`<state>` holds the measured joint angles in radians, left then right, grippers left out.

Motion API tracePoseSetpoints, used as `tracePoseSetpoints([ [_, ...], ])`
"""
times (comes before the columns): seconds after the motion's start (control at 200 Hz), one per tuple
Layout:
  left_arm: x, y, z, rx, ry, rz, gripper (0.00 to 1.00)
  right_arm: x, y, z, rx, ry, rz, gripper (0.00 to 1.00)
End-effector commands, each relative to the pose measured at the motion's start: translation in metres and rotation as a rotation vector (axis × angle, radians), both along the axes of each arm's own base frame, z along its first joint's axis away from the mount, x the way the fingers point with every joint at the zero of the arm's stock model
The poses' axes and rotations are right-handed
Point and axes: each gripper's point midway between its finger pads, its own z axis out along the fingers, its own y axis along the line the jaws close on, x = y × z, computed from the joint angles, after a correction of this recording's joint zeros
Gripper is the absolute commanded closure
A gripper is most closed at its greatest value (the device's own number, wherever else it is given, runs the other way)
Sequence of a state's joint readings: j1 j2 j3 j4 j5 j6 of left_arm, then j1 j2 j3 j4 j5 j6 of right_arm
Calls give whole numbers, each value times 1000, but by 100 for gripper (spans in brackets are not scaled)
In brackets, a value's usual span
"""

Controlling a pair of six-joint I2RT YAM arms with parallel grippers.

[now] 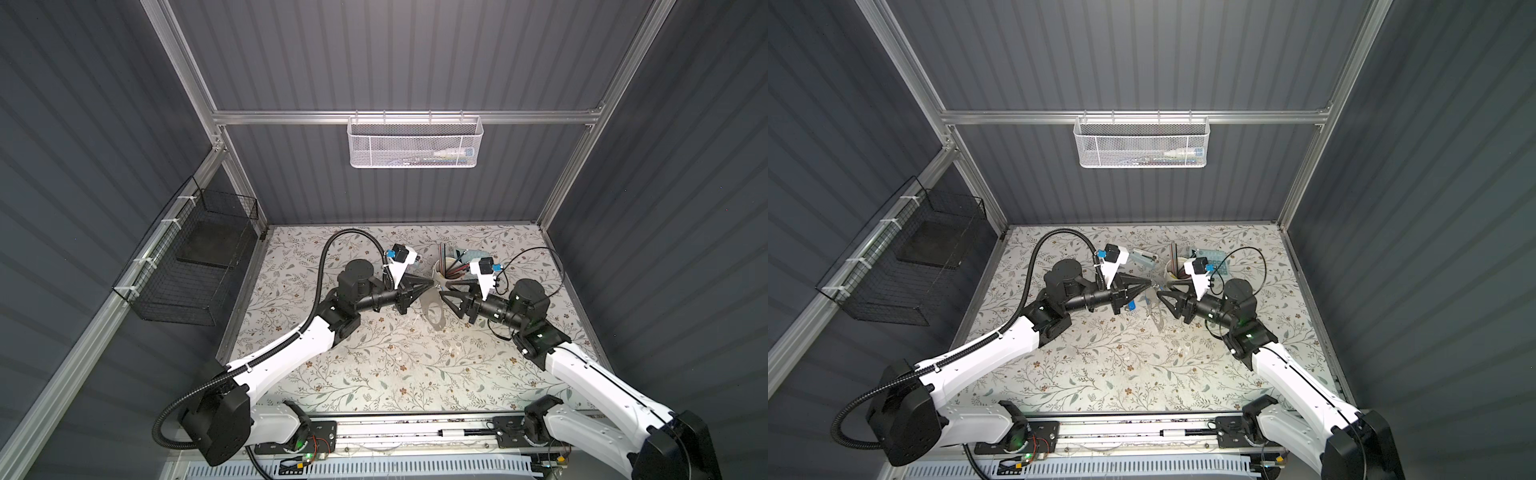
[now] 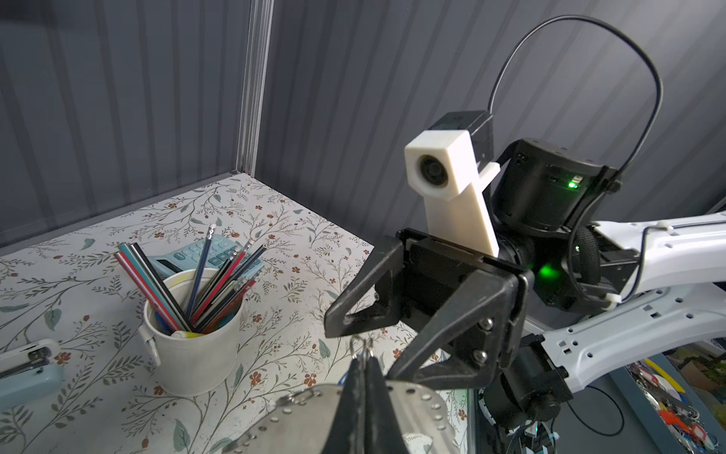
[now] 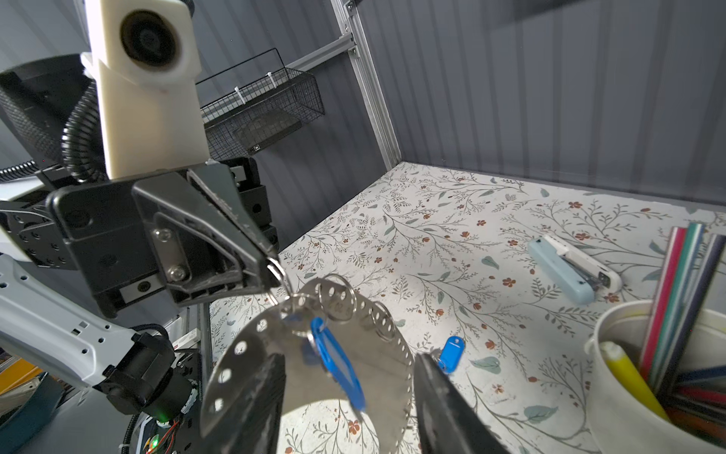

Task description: Put the keys on the keyring

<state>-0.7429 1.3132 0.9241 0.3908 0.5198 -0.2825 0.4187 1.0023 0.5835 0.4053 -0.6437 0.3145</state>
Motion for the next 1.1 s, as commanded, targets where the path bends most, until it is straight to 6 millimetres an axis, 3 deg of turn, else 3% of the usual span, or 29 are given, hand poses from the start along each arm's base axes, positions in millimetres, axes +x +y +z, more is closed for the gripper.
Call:
tracePoseSetpoints([
  [0.0, -2, -2, 17, -79, -20, 5, 100, -4, 6, 18, 31, -41, 41, 46],
  [0.215, -3, -6, 13, -88, -8, 5, 100, -4, 10, 20, 39, -41, 58, 50],
  [0.48, 3, -6, 9, -118, 8, 51, 100, -7, 14, 16, 38, -19, 81, 66],
  [0.786, 7, -7, 19, -213, 23, 64, 100, -9, 15, 9, 33, 17, 94, 88],
  [1.096, 7, -10, 24, -245, 23, 65, 100, -9, 18, 2, 25, 47, 95, 100],
])
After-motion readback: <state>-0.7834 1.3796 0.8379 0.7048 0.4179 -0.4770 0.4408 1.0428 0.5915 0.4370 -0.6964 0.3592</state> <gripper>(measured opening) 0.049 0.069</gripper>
